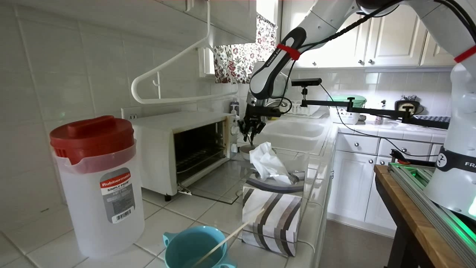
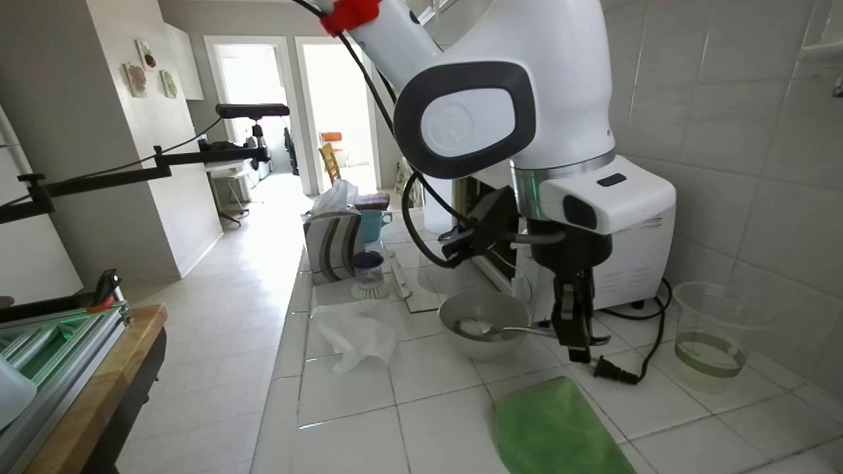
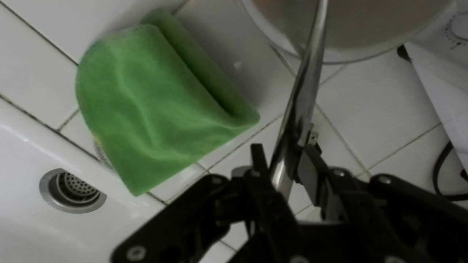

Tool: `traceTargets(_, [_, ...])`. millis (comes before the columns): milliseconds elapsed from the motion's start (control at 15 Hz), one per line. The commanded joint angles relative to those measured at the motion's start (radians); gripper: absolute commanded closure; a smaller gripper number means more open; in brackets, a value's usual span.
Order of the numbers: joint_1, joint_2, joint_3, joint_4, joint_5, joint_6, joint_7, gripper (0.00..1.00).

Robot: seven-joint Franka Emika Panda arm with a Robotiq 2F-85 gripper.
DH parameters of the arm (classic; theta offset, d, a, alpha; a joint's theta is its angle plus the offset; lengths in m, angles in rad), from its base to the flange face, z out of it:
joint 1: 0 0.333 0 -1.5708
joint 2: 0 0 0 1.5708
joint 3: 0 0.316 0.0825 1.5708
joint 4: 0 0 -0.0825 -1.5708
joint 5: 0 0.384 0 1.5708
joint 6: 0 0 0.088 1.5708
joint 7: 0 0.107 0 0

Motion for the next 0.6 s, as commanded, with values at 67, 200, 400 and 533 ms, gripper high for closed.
traceTargets(67, [0.008, 0.009, -0.004, 0.018, 0.019, -0.002, 0.004, 0.99])
traceTargets(200, [0.012, 0.004, -0.005, 0.016, 0.016, 0.000, 0.003, 0.95])
traceTargets(400, [0.019, 0.000, -0.007, 0.012, 0.014, 0.008, 0.005, 0.95])
traceTargets(533, [0.024, -0.006, -0.011, 0.008, 0.012, 0.018, 0.008, 0.95])
